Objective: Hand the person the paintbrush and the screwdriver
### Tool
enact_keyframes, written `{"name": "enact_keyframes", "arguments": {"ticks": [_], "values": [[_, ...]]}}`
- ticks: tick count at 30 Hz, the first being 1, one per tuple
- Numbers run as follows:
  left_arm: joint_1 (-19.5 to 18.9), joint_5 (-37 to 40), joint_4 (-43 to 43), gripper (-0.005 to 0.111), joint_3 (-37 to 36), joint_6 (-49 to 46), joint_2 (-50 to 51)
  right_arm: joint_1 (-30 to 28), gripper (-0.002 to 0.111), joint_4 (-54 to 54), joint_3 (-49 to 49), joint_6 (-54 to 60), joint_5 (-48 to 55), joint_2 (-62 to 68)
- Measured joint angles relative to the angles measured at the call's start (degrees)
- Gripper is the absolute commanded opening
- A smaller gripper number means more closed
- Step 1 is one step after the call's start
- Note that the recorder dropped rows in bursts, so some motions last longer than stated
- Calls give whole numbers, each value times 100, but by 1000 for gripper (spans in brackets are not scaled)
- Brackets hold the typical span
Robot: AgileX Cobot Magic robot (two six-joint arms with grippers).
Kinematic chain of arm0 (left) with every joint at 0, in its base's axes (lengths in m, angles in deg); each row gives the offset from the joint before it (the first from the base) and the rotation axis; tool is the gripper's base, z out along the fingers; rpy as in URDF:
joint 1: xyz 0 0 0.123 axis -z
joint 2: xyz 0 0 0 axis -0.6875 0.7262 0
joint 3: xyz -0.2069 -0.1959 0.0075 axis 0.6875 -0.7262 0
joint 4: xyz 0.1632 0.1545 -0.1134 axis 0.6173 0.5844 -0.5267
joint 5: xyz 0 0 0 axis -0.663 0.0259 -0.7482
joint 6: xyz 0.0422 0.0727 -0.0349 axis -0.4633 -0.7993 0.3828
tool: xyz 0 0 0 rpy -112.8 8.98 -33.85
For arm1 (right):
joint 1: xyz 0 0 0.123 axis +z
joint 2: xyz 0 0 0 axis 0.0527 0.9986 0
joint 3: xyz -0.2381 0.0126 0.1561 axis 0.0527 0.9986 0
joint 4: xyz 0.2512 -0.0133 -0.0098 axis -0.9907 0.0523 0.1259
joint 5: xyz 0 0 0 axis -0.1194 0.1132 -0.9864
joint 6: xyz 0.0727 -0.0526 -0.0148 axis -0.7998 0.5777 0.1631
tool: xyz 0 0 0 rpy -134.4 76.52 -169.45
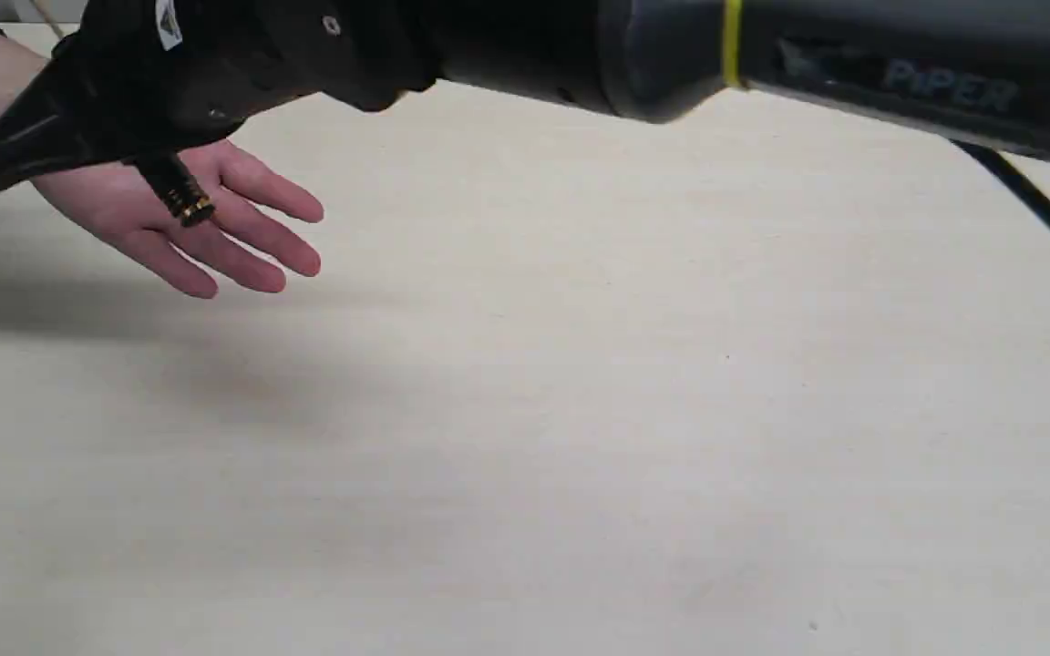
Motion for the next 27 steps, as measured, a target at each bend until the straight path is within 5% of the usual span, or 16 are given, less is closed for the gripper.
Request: {"name": "enact_keyframes", "arguments": {"ticks": [8, 13, 17, 22, 27], "values": [[0, 0, 0, 0, 0, 0, 0, -356, 52, -433, -220, -13, -58, 746], [0, 0, 0, 0, 0, 0, 0, -356, 55, -479, -220, -13, 72, 816], [0, 0, 0, 0, 0, 0, 0, -356, 48, -440, -220, -2, 394, 661], [0, 0, 0, 0, 0, 0, 0, -356, 8, -112, -220, -2, 1130, 228], [0, 0, 0, 0, 0, 0, 0, -356, 4, 175, -112, -2, 1604, -391]]}}
